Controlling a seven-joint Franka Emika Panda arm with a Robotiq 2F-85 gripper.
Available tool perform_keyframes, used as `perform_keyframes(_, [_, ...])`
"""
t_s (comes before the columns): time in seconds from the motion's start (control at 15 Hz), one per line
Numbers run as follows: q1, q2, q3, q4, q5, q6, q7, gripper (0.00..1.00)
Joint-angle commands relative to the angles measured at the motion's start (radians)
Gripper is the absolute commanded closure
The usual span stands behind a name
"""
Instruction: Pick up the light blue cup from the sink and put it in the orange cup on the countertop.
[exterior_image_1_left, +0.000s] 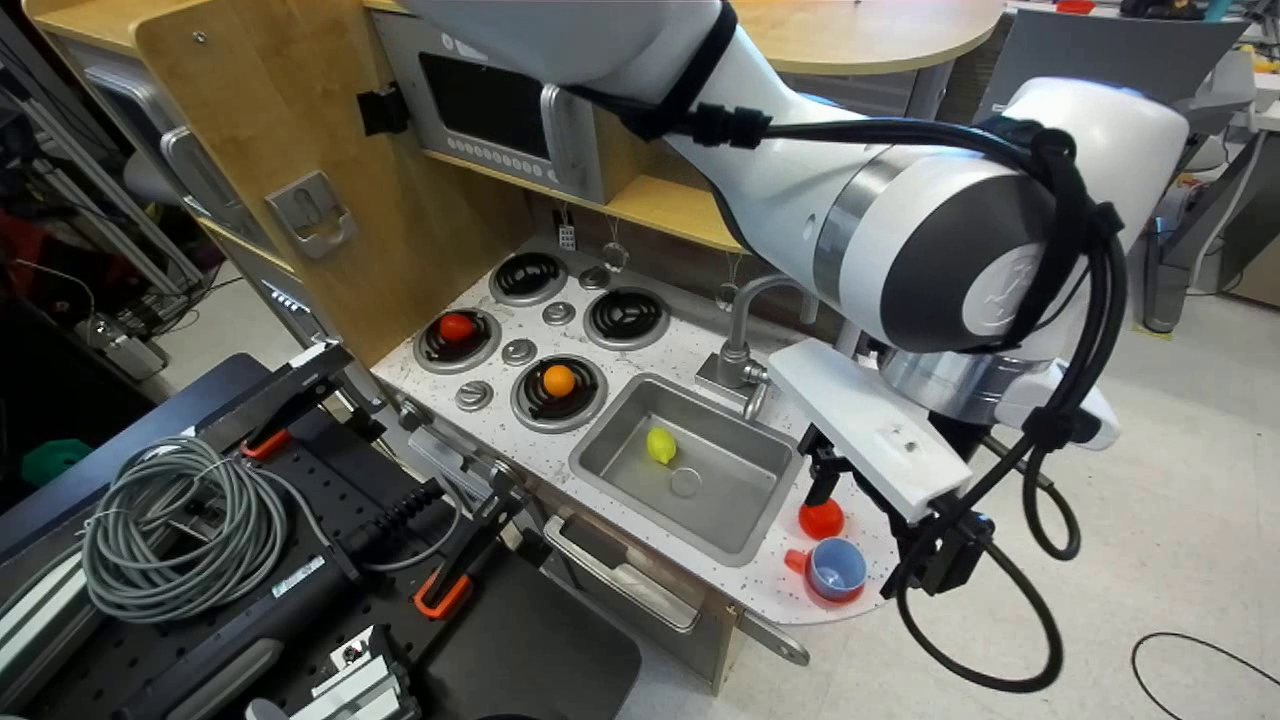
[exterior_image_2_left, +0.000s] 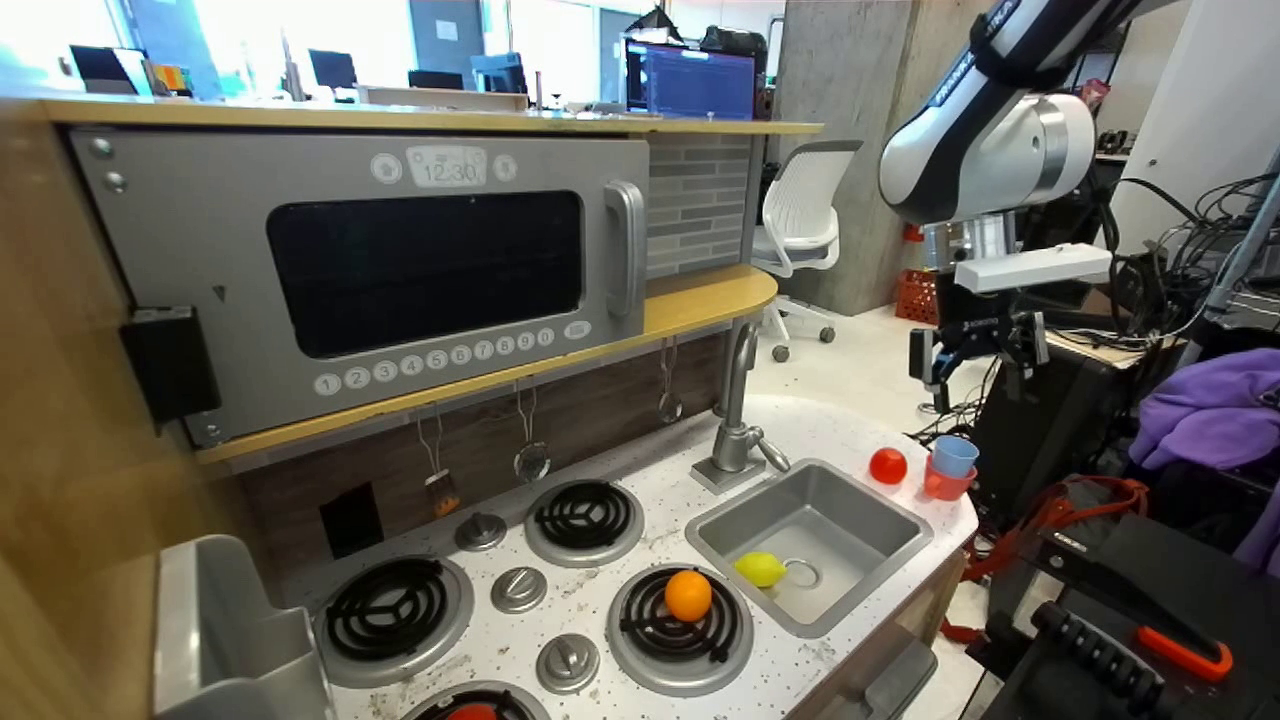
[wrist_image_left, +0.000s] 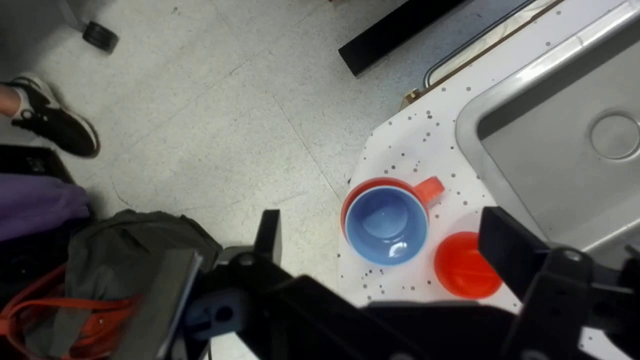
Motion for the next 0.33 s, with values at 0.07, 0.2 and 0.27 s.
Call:
perform_keyframes(0.07, [-0.025, -0.136, 0.022, -0.149, -0.076, 0.171, -0.197, 0.00])
perform_keyframes(0.2, [-0.038, -0.183, 0.041, -0.202, -0.084, 0.266, -0.272, 0.00])
perform_keyframes(0.27, [-0.028, -0.101, 0.020, -0.101, -0.077, 0.187, -0.199, 0.00])
